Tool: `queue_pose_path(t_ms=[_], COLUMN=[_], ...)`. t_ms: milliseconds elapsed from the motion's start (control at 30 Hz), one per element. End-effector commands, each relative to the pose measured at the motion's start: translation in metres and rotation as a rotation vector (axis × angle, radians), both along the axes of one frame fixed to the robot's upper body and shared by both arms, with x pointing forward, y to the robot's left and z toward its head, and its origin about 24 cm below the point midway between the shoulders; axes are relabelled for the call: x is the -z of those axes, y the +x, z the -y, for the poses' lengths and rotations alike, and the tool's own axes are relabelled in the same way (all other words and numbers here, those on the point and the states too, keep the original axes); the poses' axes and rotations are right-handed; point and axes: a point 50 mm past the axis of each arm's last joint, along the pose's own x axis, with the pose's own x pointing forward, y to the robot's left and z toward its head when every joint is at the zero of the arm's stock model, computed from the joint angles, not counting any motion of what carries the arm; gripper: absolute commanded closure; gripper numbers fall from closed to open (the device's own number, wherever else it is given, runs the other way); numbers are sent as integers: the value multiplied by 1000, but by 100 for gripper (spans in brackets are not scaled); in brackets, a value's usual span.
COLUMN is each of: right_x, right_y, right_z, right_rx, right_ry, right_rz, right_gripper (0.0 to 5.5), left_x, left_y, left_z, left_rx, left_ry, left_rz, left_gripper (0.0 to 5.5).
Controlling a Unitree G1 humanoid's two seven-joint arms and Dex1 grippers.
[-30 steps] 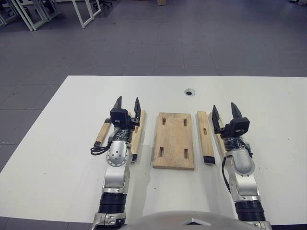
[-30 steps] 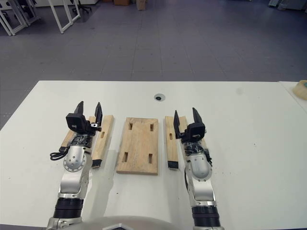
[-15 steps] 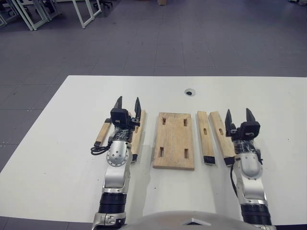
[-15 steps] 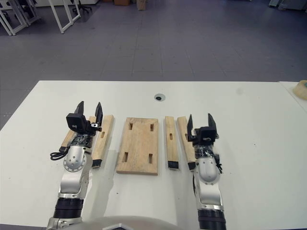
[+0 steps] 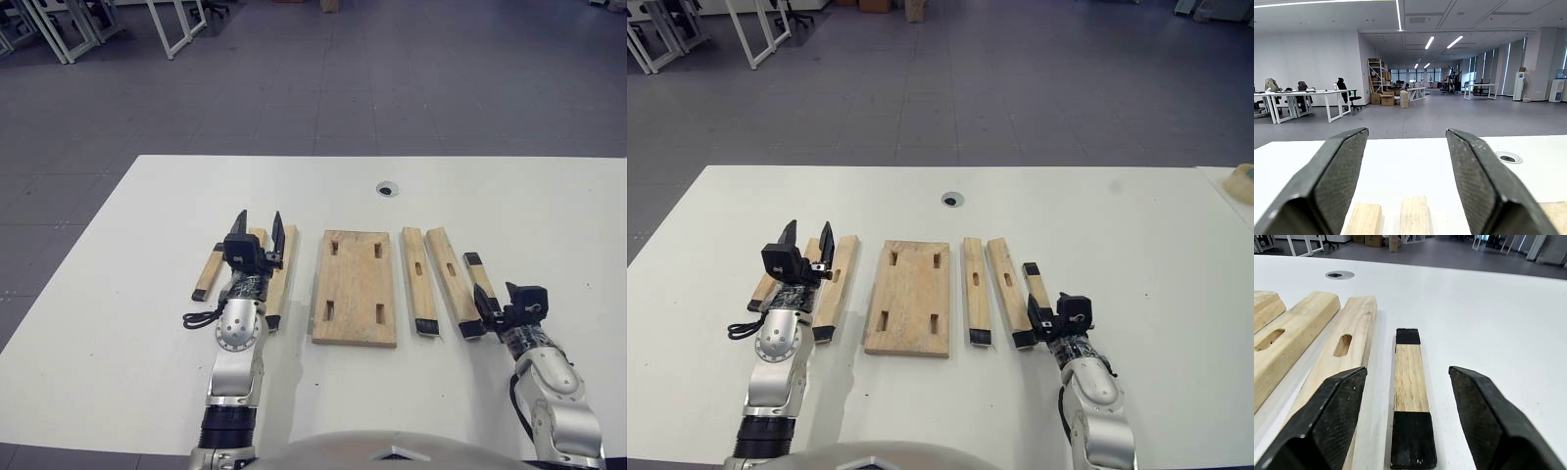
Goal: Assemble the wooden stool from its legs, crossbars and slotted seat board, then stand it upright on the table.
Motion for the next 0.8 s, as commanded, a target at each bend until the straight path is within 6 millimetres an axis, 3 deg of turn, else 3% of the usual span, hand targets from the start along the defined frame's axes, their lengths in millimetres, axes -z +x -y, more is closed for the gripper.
queue_pose_path(t_ms=[33,233,467,800], right_x=[-1,3,3,16], right_y=[1,0,2,0], right_z=[2,1,10,3], right_rx=[5,42,80,16], right_ry=[49,142,70,69], right_rz=[-48,-129,-184,-270], right_gripper=[241,241,241,404], left_x=[0,1,3,4], left_y=[-1,-2,-3,-1], left_z=[0,-1,-1,-2], left_rx=[-7,-12,-20,-32], left_ry=[-5,-11,-20,-48], left_rz=[-9,-16,-25,-36], left_gripper=[255,255,255,255])
